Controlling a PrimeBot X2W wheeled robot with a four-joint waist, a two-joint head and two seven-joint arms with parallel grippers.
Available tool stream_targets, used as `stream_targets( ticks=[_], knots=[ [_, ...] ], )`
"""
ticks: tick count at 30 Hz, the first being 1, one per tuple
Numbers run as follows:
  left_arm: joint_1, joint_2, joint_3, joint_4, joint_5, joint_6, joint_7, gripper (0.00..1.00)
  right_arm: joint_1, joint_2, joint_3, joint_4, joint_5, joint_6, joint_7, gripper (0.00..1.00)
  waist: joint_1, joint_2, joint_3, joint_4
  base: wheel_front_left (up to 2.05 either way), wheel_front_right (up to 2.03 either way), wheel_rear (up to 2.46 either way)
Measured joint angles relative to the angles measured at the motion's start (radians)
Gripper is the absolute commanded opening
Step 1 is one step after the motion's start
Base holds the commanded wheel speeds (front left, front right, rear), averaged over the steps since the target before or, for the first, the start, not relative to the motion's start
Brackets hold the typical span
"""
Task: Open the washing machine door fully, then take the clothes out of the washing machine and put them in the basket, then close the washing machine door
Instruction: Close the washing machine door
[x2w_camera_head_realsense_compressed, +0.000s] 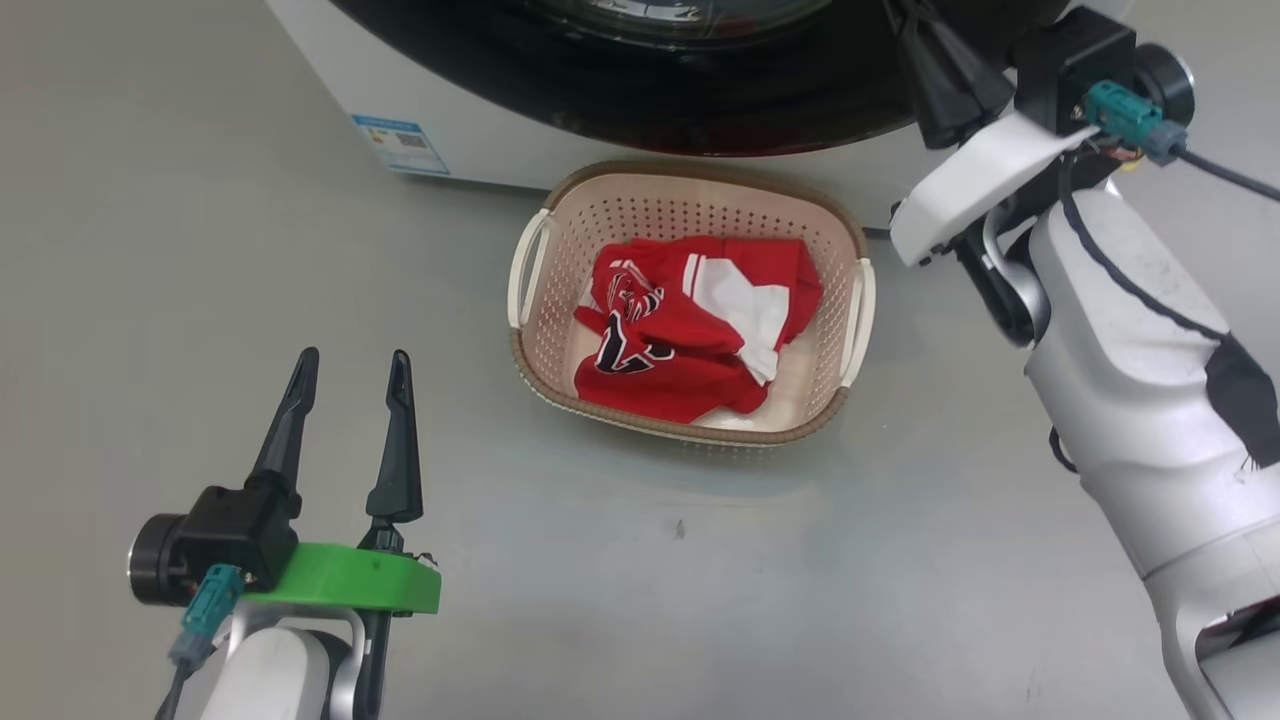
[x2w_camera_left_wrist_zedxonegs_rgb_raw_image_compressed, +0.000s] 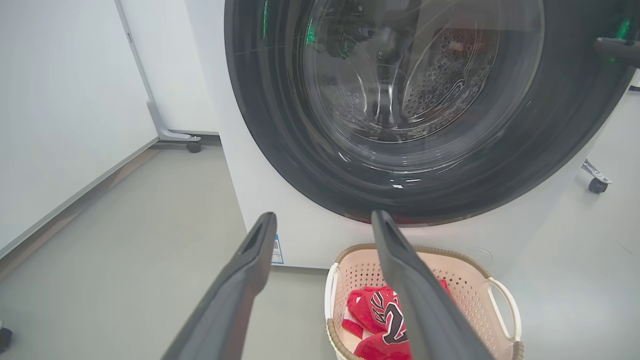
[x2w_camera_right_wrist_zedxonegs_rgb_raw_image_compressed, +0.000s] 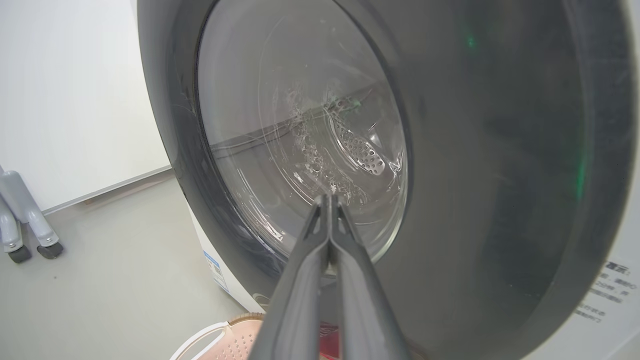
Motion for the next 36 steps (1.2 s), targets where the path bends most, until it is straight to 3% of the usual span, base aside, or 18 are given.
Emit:
stream_targets(
  ticks=[10, 11, 13, 14, 15, 22, 36],
  knots=[
    [0.002, 0.008, 0.008, 0.027, 0.007, 0.000, 0.000, 1.00, 0.161, -0.001, -0.065, -0.116, 0.026, 0.000, 0.000, 0.00, 0.0000, 0.0000, -0.065, -0.053, 0.00, 0.00, 0.00],
    [0.003, 0.011, 0.008, 0.030, 0.007, -0.001, 0.000, 1.00, 0.185, -0.001, -0.072, -0.122, 0.027, 0.000, 0.000, 0.06, 0.0000, 0.0000, -0.074, -0.058, 0.00, 0.00, 0.00],
    [0.006, 0.016, 0.011, 0.034, 0.007, -0.001, -0.002, 1.00, 0.229, -0.001, -0.086, -0.132, 0.033, 0.000, 0.000, 0.49, 0.0000, 0.0000, -0.091, -0.070, 0.00, 0.00, 0.00],
    [0.008, 0.018, 0.013, 0.035, 0.007, -0.001, -0.003, 1.00, 0.250, -0.001, -0.095, -0.137, 0.037, 0.000, 0.000, 0.90, 0.0000, 0.0000, -0.099, -0.077, 0.00, 0.00, 0.00],
    [0.011, 0.021, 0.015, 0.039, 0.007, -0.001, -0.003, 1.00, 0.268, -0.002, -0.104, -0.140, 0.039, -0.001, 0.000, 1.00, 0.0000, 0.0000, -0.108, -0.083, 0.00, 0.00, 0.00],
    [0.041, 0.032, 0.016, 0.057, 0.007, -0.011, -0.003, 1.00, 0.371, -0.007, -0.150, -0.172, 0.047, -0.003, 0.000, 1.00, 0.0000, 0.0000, -0.167, -0.127, 0.00, 0.00, 0.00],
    [0.111, 0.051, 0.016, 0.067, 0.007, -0.018, -0.003, 1.00, 0.552, -0.014, -0.206, -0.272, 0.045, -0.047, 0.000, 1.00, -0.0001, 0.0000, -0.274, -0.201, 0.00, 0.00, 0.00]
  ],
)
